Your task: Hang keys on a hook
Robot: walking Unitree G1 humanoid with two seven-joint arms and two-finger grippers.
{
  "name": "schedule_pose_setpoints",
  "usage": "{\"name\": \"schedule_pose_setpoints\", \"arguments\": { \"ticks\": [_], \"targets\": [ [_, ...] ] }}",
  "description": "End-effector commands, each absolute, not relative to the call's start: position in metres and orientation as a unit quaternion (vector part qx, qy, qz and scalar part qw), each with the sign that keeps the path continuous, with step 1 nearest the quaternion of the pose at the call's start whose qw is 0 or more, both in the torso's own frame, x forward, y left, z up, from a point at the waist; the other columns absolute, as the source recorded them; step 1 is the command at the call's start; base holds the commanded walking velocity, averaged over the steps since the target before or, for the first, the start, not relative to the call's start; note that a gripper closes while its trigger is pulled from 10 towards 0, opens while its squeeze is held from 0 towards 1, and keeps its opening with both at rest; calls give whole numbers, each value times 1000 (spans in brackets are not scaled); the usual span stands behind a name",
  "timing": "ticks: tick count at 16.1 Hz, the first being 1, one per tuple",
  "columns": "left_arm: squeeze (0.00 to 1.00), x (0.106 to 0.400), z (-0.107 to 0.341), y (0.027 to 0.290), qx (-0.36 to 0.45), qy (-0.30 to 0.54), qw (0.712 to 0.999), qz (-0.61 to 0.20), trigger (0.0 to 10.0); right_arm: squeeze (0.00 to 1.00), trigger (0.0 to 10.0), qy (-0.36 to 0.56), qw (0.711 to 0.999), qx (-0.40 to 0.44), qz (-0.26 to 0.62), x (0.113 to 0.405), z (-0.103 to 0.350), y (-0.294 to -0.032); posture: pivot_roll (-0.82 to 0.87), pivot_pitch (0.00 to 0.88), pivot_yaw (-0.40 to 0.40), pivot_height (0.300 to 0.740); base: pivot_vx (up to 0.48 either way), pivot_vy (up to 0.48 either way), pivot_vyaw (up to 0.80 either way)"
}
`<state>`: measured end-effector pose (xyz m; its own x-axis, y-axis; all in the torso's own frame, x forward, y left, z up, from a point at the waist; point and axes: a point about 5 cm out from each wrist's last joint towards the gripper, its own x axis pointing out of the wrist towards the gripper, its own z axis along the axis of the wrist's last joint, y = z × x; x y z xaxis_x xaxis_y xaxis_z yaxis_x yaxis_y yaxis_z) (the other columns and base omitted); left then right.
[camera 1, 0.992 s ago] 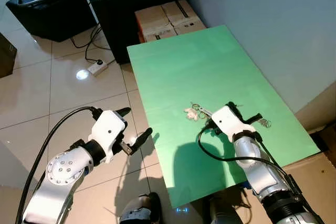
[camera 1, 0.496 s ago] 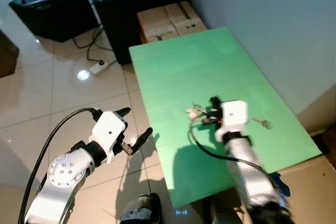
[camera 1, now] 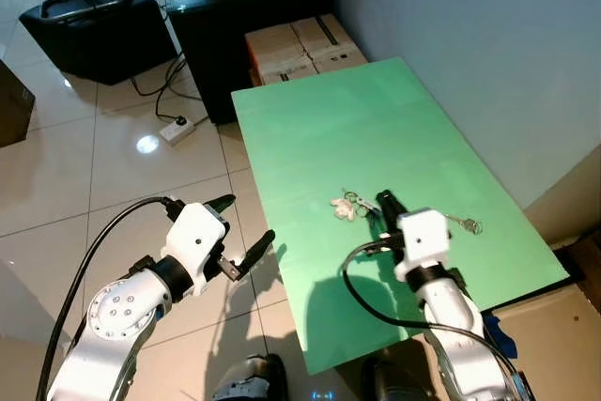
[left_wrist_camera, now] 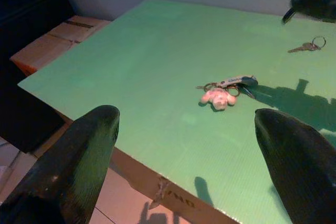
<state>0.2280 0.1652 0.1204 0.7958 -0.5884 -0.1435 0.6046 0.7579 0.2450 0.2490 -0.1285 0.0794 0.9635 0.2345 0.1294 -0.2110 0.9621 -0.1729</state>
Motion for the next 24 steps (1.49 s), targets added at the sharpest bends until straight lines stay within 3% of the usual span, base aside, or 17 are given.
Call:
{"name": "schedule_pose_setpoints", "arguments": {
  "ticks": [1, 4, 8, 13, 16, 21, 24],
  "targets": [
    [0, 227, 115, 166, 145, 37, 937, -315, 10000, 0, 0, -125, 986, -65, 87, 245, 92, -133, 24, 132, 96, 740, 0, 0, 0],
    [0, 229, 115, 165, 144, 33, 938, -314, 10000, 0, 0, -148, 979, -51, 133, 235, 98, -128, 18, 124, 102, 740, 0, 0, 0],
    [0, 231, 114, 165, 144, 29, 940, -309, 10000, 0, 0, -78, 965, 132, 210, 227, 97, -118, 19, 118, 94, 740, 0, 0, 0],
    [0, 232, 114, 164, 141, 27, 941, -308, 10000, 0, 0, -89, 929, 199, 299, 224, 119, -119, 17, 120, 97, 740, 0, 0, 0],
    [0, 231, 113, 164, 141, 28, 940, -309, 10000, 0, 0, -107, 881, 302, 348, 219, 141, -120, 15, 122, 99, 740, 0, 0, 0],
    [0, 231, 113, 163, 139, 28, 941, -309, 10000, 0, 0, -162, 751, 453, 452, 197, 181, -147, 10, 124, 88, 740, 0, 0, 0],
    [0, 231, 112, 162, 138, 28, 941, -307, 10000, 0, 0, -174, 730, 481, 453, 195, 188, -155, 9, 123, 85, 740, 0, 0, 0]
  ]
}}
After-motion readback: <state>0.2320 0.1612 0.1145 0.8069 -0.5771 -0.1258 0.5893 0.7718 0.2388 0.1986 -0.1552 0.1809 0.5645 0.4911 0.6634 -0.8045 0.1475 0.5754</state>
